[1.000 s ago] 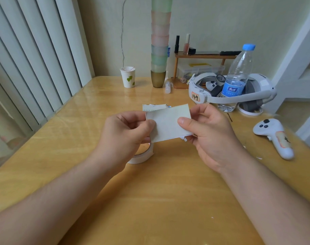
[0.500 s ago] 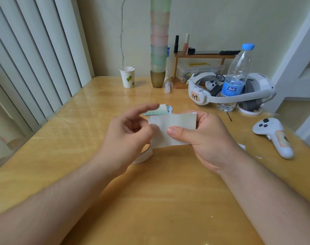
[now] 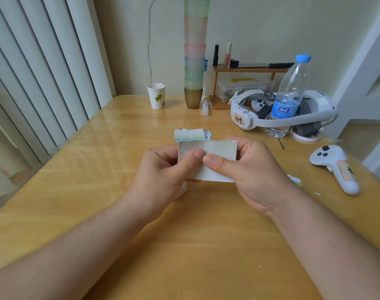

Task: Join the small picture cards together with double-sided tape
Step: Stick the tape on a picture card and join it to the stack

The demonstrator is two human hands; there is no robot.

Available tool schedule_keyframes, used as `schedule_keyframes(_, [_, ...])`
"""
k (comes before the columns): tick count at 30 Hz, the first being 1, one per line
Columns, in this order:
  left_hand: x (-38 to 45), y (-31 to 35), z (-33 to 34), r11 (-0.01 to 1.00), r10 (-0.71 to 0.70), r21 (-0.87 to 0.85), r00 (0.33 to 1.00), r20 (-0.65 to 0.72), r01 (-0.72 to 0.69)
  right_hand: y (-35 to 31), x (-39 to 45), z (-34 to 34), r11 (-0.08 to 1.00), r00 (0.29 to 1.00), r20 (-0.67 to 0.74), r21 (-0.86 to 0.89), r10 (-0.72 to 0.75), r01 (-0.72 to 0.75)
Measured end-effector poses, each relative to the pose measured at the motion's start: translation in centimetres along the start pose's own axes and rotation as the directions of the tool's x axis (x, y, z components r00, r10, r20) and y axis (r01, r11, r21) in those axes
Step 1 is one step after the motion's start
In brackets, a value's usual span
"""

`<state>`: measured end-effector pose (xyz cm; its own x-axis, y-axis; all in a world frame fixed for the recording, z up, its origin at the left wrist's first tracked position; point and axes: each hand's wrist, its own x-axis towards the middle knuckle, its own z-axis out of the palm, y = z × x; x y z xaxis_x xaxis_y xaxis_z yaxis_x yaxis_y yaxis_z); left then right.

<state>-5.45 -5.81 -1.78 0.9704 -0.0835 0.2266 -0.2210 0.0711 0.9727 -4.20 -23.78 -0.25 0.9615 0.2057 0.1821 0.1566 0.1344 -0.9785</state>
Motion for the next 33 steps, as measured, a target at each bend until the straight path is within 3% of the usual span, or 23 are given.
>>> schedule_keyframes(3, [0.0,-0.1,0.1,1.0,0.005,0.004,1.0,-0.026,-0.005,0.4,0.1,-0.2,0.998,0.998,-0.011,-0.009,0.055,-0.055])
schedule_keyframes(6, [0.1,-0.3,-0.1,1.0,-0.011,-0.001,1.0,0.0,0.011,0.6,0.2,-0.1,0.994,0.999,-0.028,-0.11,0.017,-0.02])
schedule_keyframes(11, [0.1,0.3,0.0,0.965,-0.158,-0.185,0.976,0.152,0.185,0.5,0.1,-0.1,0.992,1.0,0.017,-0.122,-0.024,0.026])
schedule_keyframes(16, [-0.1,0.2,0.2,0.995,-0.088,-0.032,0.983,0.159,0.094,0.2,-0.1,0.2,0.995,0.995,0.096,-0.092,-0.035,0.043])
schedule_keyframes(20, [0.1,0.3,0.1,0.999,-0.019,0.048,0.994,0.107,0.014,0.7,0.2,0.1,0.996,0.999,0.05,-0.091,-0.018,0.023])
schedule_keyframes(23, [0.0,0.3,-0.1,0.985,0.057,0.162,0.997,0.061,-0.066,0.7,0.0,-0.1,0.959,0.999,0.033,-0.284,-0.01,0.019])
schedule_keyframes(25, [-0.1,0.3,-0.3,0.958,0.101,0.268,0.995,0.028,-0.104,0.8,-0.2,-0.3,0.873,0.999,0.045,-0.486,-0.016,0.036])
schedule_keyframes(27, [0.0,0.2,-0.5,0.9,0.163,0.408,0.987,0.008,-0.152,1.1,-0.2,-0.4,0.809,0.997,0.067,-0.582,-0.047,0.077])
schedule_keyframes(30, [0.0,0.4,-0.8,0.878,0.187,0.449,0.982,0.002,-0.168,1.0,-0.1,-0.2,0.857,0.992,0.114,-0.504,-0.058,0.108])
schedule_keyframes(33, [0.0,0.5,-0.7,0.929,0.126,0.352,0.992,-0.001,-0.118,0.7,0.0,-0.2,0.915,0.988,0.152,-0.394,-0.029,0.088])
